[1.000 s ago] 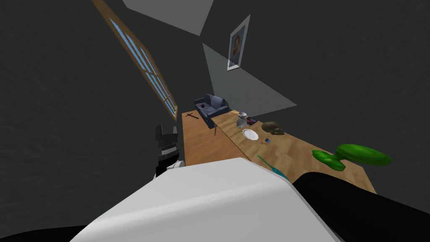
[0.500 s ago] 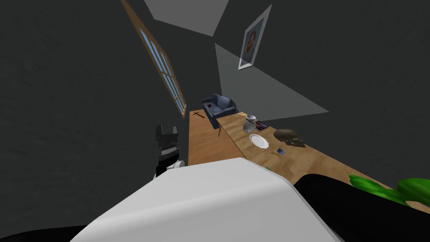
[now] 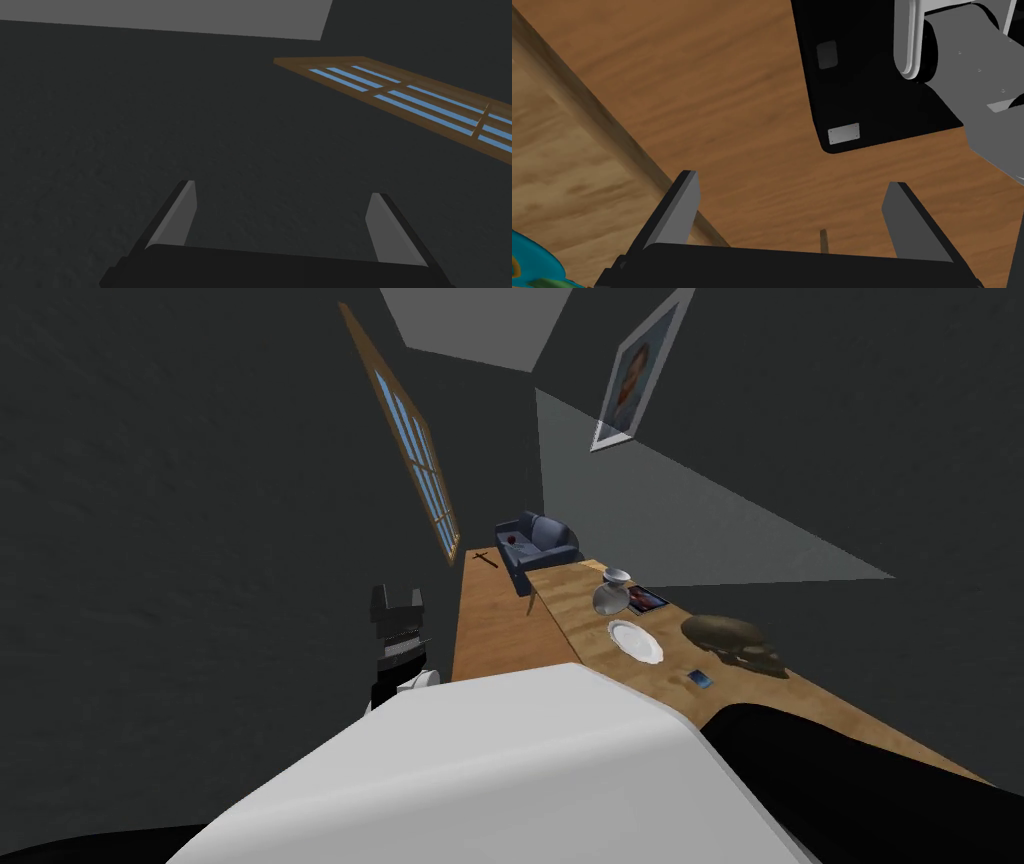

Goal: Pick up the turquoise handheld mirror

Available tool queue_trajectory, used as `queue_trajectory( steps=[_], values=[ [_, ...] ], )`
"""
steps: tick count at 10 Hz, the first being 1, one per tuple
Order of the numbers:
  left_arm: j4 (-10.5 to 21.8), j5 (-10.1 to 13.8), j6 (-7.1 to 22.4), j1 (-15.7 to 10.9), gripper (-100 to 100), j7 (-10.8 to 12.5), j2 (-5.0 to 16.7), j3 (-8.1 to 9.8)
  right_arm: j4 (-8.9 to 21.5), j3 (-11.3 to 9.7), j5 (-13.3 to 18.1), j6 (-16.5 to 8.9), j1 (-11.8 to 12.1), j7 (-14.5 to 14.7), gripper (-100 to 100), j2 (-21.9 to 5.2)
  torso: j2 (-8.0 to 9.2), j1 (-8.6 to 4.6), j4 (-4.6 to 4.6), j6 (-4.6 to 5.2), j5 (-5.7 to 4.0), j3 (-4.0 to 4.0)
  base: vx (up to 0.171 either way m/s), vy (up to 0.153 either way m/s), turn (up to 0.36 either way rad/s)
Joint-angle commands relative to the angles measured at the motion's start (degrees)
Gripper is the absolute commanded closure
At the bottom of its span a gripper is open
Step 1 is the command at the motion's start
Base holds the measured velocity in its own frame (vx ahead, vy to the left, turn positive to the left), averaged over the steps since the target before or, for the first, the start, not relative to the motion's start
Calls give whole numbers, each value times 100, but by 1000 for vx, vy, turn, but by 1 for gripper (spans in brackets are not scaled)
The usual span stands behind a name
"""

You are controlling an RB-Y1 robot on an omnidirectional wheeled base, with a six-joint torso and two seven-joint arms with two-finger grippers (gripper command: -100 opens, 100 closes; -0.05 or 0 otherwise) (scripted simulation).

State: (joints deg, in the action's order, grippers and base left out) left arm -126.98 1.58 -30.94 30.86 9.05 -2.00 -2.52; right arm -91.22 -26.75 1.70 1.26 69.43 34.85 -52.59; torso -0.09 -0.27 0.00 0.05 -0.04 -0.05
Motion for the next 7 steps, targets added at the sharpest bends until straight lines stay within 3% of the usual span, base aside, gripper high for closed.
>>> queue_trajectory(
  steps=[1, 4, 7],
  values=[
    [0, 0, 0, 0, 0, 0, 0, 0, 250, -38, 198, -175, 84, -28, -100, -158, 0, 0, 0, 0, 0, 0, 46, -90, 363],
    [0, 0, 0, 0, 0, 0, 1, 1, 569, -78, 575, -491, 137, -102, -100, -331, -3, -18, 0, -1, -5, -1, 36, -116, 373],
    [0, 0, 0, 1, 0, 0, 0, 1, 742, -114, 928, -698, -48, -203, -100, -282, 1, -7, 1, 5, -4, 1, 20, -100, 229]
  ],
)
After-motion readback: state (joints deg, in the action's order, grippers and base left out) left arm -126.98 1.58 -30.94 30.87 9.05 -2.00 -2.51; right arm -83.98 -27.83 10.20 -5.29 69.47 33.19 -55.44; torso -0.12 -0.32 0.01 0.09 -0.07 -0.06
